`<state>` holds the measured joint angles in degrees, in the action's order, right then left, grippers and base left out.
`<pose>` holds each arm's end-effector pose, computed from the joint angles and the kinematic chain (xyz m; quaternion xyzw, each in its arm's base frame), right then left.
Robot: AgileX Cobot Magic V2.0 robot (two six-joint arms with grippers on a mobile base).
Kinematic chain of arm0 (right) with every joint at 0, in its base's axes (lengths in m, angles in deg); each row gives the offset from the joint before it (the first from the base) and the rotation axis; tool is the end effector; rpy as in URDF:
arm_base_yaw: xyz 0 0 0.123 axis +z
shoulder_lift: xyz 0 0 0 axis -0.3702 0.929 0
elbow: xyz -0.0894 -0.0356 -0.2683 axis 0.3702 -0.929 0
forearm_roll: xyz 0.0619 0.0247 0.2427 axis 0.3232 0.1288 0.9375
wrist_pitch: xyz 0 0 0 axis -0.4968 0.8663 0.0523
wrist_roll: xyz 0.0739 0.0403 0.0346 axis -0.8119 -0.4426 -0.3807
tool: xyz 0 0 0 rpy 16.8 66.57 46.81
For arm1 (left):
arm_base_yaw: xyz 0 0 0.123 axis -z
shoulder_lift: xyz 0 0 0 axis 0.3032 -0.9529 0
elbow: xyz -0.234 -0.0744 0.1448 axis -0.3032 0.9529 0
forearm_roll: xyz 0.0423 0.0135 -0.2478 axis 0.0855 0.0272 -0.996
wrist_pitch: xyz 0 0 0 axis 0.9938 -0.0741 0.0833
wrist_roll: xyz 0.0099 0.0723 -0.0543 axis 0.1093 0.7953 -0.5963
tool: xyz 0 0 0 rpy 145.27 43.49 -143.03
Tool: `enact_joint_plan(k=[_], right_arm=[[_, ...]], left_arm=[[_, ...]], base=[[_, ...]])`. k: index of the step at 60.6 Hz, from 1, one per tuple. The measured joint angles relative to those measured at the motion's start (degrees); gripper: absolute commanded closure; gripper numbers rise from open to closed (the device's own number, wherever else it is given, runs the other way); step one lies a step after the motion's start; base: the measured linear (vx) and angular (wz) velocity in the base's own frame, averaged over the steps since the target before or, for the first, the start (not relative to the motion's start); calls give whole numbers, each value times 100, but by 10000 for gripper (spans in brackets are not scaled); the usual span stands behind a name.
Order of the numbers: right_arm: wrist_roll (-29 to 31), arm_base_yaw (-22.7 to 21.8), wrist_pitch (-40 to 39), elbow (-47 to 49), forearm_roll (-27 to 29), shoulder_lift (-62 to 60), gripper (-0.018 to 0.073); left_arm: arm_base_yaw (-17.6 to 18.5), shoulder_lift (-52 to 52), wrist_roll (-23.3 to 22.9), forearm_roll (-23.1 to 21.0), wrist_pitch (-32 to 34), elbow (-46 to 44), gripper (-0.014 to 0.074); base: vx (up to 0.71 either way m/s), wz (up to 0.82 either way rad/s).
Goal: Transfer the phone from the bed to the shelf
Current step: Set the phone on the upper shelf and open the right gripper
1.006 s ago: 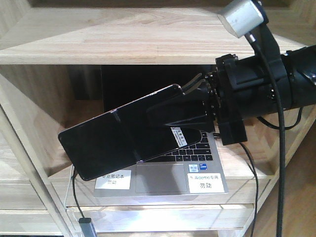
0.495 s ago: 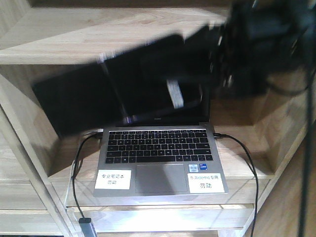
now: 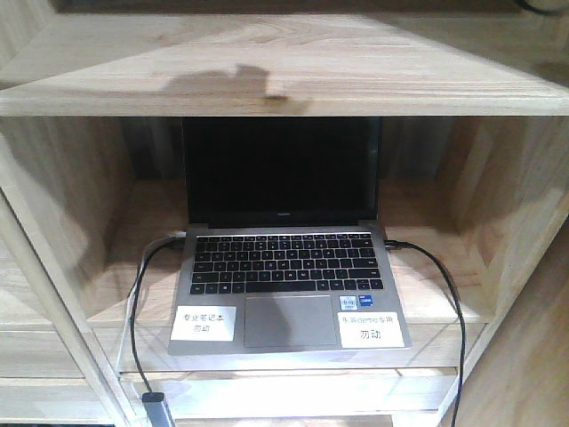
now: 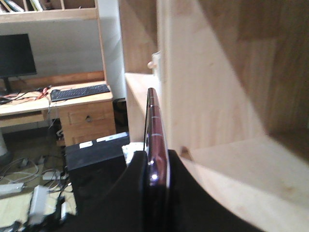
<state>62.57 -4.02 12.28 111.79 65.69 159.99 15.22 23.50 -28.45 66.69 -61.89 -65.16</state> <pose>0.2383 0.1556 0.5171 -0.4068 0.5924 0.4426 0.5363 0.0561 0.0021 0.1857 0.0316 0.7468 0.0531 0.6621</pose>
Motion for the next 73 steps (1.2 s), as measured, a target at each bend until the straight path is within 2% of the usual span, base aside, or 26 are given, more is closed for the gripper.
enact_joint_plan(k=[16,34,48,73], right_arm=[[0,59,-125,994,198,1191,561],[0,643,-866,2028,175,2502,561],[0,653,-1544,2132,184,3099,561],[-6,640,-1848,2134,271,3520,552]], left_arm=[[0,0,0,0,0,0,595],[0,0,0,0,0,0,595],[0,0,0,0,0,0,595],[0,0,0,0,0,0,595]], base=[[0,0],[0,0],[0,0],[0,0]])
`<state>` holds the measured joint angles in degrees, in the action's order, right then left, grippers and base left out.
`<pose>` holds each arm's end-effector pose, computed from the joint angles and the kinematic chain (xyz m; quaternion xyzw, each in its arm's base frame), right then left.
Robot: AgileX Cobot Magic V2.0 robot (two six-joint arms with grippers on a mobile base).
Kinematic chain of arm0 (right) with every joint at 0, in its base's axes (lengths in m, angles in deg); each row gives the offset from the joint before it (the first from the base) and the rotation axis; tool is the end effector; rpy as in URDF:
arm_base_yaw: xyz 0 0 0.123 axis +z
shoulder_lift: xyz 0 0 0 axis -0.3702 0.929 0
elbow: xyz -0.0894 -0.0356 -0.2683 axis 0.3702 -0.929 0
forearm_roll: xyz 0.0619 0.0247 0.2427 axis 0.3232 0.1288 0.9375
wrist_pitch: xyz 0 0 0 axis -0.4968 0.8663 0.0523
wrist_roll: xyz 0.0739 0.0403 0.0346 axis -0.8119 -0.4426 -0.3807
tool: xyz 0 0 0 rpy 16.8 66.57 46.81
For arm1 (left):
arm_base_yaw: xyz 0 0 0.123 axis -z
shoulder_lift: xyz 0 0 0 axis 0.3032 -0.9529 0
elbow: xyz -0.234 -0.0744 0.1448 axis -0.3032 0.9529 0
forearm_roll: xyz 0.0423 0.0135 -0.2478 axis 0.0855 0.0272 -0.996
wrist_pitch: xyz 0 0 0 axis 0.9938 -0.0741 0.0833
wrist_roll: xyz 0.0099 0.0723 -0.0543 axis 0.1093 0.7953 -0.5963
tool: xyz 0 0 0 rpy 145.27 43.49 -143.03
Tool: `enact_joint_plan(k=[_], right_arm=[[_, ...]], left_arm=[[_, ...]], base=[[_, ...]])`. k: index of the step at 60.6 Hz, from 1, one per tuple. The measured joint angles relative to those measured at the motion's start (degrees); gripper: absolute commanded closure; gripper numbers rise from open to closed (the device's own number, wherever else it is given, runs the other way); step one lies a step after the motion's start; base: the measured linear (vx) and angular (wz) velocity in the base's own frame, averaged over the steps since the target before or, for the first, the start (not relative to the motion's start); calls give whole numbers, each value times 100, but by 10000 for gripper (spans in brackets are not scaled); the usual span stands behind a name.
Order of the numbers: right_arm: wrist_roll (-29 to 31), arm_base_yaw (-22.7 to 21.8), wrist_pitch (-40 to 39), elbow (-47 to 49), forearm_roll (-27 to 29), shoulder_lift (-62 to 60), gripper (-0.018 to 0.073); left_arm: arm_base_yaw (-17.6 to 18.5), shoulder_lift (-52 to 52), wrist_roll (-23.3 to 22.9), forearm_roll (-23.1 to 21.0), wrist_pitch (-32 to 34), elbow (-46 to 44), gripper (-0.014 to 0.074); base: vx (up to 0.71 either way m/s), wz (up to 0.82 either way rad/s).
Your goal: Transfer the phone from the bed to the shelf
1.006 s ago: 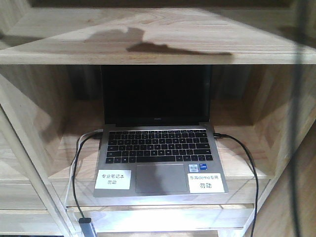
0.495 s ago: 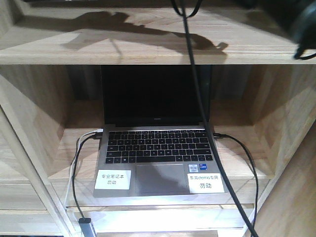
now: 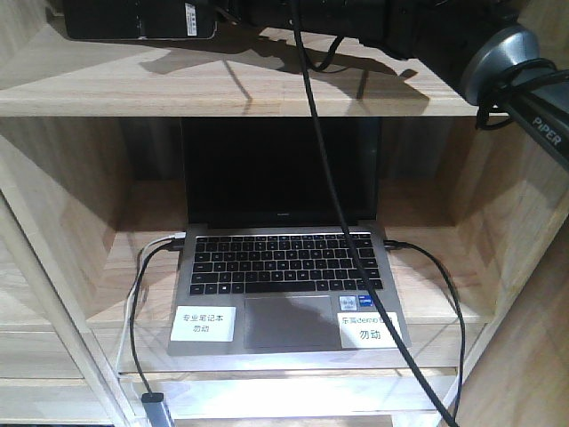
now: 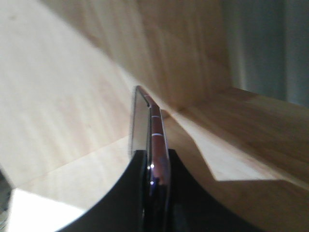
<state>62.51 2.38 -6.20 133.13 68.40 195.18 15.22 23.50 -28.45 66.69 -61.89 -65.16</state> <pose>0.4127 0.2488 0.4073 -0.2914 0.6624 0.4472 0.5257 0.0561 0.0021 0.1857 0.0316 0.7468 0.0531 0.6621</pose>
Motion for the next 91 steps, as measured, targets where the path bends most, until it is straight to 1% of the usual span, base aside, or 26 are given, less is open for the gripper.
enact_joint_plan(k=[7,11,18,30,34,39,45,54,63,69,76,80,82,88,91], right_arm=[[0,0,-69,0,-55,0,522],[0,0,-117,0,-109,0,489],[0,0,-143,0,-227,0,396],[0,0,-208,0,-306,0,163],[0,0,-248,0,-361,0,101],[-23,0,-286,0,-414,0,50],[-62,0,-298,0,-484,0,26],[-124,0,-298,0,-576,0,26],[-220,0,-283,0,-789,0,32],[-264,0,-281,0,-927,-14,47],[-271,0,-270,0,-1013,-101,90],[-275,0,-270,0,-1092,-187,140],[-277,0,-270,0,-1152,-245,179],[-343,0,-259,0,-1383,-419,329],[-432,0,-245,0,-1539,-517,424]], left_arm=[[0,0,0,0,0,0,595],[0,0,0,0,0,0,595],[0,0,0,0,0,0,595],[0,0,0,0,0,0,595],[0,0,0,0,0,0,595],[0,0,0,0,0,0,595],[0,0,0,0,0,0,595],[0,0,0,0,0,0,595],[0,0,0,0,0,0,595],[0,0,0,0,0,0,595],[0,0,0,0,0,0,595],[0,0,0,0,0,0,595],[0,0,0,0,0,0,595],[0,0,0,0,0,0,595],[0,0,0,0,0,0,595]], base=[[0,0],[0,0],[0,0],[0,0],[0,0],[0,0],[0,0],[0,0],[0,0],[0,0],[0,0],[0,0],[0,0],[0,0],[0,0]])
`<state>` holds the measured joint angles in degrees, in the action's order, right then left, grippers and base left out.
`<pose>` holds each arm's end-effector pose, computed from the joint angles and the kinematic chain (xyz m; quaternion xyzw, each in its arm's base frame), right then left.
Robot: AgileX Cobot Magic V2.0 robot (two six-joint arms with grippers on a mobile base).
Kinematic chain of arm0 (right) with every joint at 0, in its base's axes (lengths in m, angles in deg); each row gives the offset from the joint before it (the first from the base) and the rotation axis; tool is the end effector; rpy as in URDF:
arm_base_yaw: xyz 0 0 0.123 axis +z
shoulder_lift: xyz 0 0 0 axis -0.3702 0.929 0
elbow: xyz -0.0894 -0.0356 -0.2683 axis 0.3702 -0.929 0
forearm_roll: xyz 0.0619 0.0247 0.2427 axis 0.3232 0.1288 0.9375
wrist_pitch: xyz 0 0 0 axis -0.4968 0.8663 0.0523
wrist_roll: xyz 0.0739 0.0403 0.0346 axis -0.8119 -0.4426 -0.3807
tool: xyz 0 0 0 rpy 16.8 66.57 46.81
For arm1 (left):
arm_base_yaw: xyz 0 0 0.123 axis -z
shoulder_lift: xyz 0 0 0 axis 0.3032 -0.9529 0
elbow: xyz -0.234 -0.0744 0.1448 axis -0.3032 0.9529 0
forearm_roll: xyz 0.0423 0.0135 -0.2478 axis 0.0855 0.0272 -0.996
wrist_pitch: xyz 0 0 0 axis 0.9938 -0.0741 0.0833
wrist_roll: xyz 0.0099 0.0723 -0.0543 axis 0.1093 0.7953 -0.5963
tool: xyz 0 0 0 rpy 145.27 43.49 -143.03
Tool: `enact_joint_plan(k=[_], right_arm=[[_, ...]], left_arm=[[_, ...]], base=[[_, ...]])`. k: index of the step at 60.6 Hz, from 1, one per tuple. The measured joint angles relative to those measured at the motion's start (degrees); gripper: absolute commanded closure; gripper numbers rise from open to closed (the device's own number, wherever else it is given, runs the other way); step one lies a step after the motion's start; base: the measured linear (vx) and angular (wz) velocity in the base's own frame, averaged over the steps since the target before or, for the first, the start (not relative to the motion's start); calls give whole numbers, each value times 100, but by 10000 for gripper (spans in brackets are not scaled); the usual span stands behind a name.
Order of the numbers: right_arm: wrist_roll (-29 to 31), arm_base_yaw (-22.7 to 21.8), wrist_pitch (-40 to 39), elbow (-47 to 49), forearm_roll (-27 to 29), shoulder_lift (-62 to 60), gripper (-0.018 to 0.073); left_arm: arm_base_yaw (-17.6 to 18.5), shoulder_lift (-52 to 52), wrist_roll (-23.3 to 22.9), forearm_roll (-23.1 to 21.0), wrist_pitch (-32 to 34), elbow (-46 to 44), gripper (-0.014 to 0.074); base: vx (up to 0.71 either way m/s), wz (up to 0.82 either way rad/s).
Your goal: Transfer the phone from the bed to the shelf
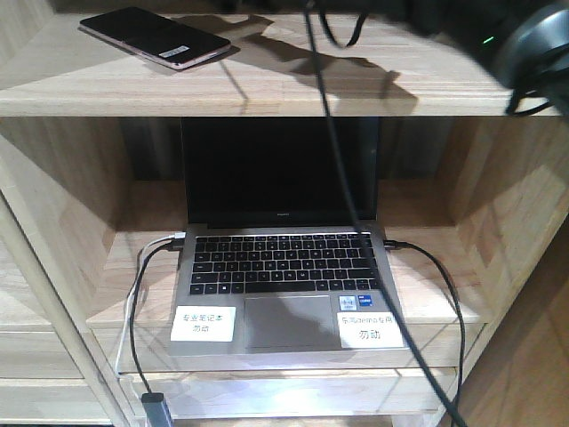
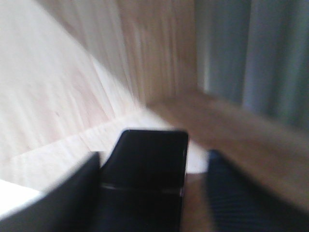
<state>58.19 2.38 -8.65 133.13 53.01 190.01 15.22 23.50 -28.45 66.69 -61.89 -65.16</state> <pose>0.3959 0.2322 0.4365 -0.3296 0.6711 0.3487 0.5651 0.0561 0.0021 0.1857 0.0316 0.7468 0.0531 0.6621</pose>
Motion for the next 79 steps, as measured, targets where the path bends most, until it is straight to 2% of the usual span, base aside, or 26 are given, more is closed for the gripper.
enact_joint_plan(k=[4,5,27,44,54,62,69,79], right_arm=[[-105,0,37,0,-192,-128,571],[-126,0,50,0,-235,-156,576],[-983,0,825,0,-1320,-688,566],[-1646,0,821,0,-2029,-1051,566],[-1771,0,672,-137,-2151,-1321,565],[-1750,0,-244,-1266,-2151,-1941,565],[-1346,0,-1174,-2716,-2103,-2689,565],[-877,0,-2026,-4435,-1731,-3925,565]], left_arm=[[0,0,0,0,0,0,595],[0,0,0,0,0,0,595],[0,0,0,0,0,0,595],[0,0,0,0,0,0,595],[0,0,0,0,0,0,595],[0,0,0,0,0,0,595],[0,0,0,0,0,0,595],[0,0,0,0,0,0,595]], base=[[0,0],[0,0],[0,0],[0,0],[0,0],[0,0],[0,0],[0,0]])
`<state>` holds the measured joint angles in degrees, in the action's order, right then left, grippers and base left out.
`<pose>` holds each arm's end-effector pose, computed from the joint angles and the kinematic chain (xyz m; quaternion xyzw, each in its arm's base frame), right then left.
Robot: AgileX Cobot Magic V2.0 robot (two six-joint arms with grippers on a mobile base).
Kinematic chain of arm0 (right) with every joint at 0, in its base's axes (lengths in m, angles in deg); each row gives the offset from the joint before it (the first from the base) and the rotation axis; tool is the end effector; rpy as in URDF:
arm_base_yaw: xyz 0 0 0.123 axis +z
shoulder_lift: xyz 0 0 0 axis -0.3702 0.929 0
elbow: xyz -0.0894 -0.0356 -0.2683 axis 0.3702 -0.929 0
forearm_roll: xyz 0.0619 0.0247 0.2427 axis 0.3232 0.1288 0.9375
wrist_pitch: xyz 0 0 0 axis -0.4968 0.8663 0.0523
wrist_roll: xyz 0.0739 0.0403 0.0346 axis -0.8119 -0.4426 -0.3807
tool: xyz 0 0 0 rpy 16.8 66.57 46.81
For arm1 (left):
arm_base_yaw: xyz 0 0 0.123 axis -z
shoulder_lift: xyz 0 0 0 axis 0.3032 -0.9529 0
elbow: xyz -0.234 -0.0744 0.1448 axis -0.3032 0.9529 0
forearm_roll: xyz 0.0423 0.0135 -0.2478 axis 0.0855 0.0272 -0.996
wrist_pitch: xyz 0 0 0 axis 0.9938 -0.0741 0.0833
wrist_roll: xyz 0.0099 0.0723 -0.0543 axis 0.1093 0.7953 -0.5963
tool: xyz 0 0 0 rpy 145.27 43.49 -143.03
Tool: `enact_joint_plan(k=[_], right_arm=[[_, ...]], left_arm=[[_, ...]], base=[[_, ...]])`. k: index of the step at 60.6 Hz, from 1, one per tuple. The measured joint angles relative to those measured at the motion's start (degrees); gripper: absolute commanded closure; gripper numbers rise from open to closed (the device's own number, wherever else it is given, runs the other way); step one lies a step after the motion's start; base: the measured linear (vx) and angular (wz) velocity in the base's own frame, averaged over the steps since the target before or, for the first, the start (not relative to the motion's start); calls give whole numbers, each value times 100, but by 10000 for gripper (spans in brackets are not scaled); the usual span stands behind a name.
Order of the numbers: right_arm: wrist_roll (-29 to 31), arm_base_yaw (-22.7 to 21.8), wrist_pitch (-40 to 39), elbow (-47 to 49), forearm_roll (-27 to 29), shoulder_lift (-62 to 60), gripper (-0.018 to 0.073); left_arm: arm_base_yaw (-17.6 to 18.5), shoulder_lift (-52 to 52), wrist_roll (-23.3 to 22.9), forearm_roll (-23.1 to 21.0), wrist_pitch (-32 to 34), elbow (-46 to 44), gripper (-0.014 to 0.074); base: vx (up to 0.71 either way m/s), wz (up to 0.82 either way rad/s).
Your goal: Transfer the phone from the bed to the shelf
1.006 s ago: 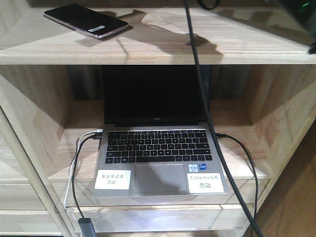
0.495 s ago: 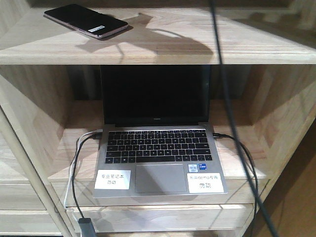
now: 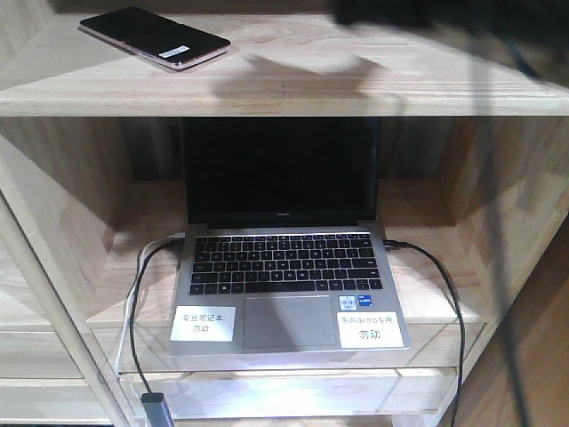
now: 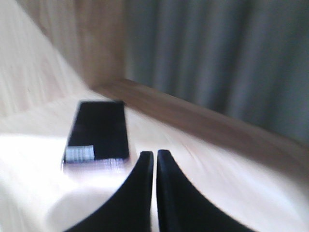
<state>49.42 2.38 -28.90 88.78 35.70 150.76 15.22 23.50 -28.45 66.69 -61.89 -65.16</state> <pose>0.2534 0.1357 0.4503 -0.2439 0.7001 0.2052 0.6390 0.0561 0.0021 0.1857 0.0316 0.7468 0.0531 0.6621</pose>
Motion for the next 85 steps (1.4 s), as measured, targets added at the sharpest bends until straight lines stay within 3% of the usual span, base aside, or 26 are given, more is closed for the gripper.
enact_joint_plan(k=[16,53,68,85], right_arm=[[111,0,-540,-1714,203,-1856,565],[19,0,-564,-4877,243,-5858,565],[0,0,-564,-5572,243,-6399,565],[0,0,-558,-5656,243,-6399,565]], left_arm=[[0,0,0,0,0,0,595],[0,0,0,0,0,0,595],[0,0,0,0,0,0,595],[0,0,0,0,0,0,595]], base=[[0,0],[0,0],[0,0],[0,0]])
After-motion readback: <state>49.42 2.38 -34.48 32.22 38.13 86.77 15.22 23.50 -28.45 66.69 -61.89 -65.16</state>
